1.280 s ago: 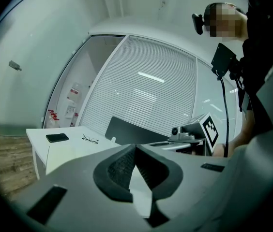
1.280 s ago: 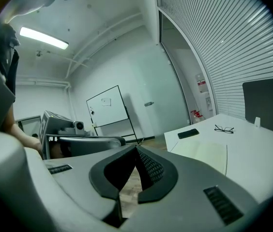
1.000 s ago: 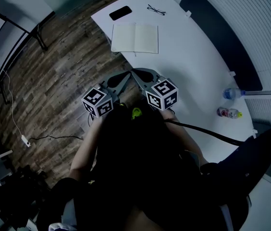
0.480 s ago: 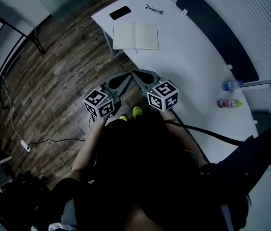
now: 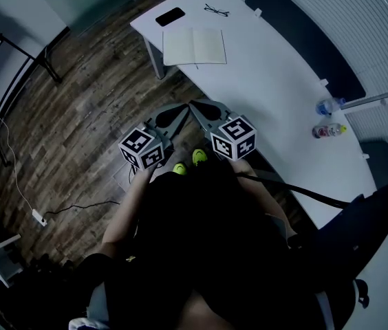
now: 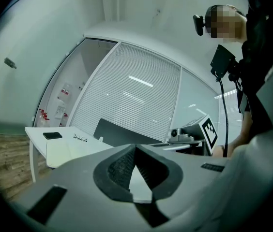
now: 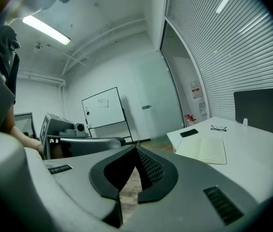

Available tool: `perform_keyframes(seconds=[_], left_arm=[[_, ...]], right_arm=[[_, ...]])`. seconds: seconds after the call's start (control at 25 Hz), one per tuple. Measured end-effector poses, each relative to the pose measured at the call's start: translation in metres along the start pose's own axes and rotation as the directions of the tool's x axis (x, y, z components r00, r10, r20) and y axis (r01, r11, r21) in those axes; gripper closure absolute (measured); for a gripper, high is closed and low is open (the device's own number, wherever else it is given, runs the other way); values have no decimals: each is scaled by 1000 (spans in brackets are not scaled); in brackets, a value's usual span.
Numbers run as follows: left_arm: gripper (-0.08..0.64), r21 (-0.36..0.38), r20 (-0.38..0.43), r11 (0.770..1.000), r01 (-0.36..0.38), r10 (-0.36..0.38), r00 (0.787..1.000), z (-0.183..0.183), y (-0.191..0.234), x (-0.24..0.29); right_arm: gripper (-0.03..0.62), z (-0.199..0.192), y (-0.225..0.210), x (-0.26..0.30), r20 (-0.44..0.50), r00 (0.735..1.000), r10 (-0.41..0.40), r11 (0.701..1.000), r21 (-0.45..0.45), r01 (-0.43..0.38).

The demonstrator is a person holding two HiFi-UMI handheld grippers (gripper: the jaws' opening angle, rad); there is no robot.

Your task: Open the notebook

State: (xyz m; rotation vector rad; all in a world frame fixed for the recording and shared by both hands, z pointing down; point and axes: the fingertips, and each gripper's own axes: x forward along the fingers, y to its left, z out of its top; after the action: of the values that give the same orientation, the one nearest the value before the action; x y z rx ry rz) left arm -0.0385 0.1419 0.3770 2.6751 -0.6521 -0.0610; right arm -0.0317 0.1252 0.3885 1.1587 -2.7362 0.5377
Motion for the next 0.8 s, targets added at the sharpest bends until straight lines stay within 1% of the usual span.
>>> perform_keyframes(seconds=[0.16,0.36,0.6,0.8], left_arm=[[555,16,-2,1000,25,-25,1000,-3,-10,-11],[555,26,-1,998,50,-50,999,-6,-20,-28],[555,33,-4,997,68,-68,998,-8,-27,-40],[555,35,6,997,69,-69,998,-11,-30,-46]], right_arm=[[572,-3,13,-7,10,1000,-29,999,-12,29],[575,-6,32,-12,23,997,-71,995,-64,72],[575,-11,45,-15,37,995,-91,994,-49,93],[575,-14,51,-17,40,995,-92,994,-58,94]])
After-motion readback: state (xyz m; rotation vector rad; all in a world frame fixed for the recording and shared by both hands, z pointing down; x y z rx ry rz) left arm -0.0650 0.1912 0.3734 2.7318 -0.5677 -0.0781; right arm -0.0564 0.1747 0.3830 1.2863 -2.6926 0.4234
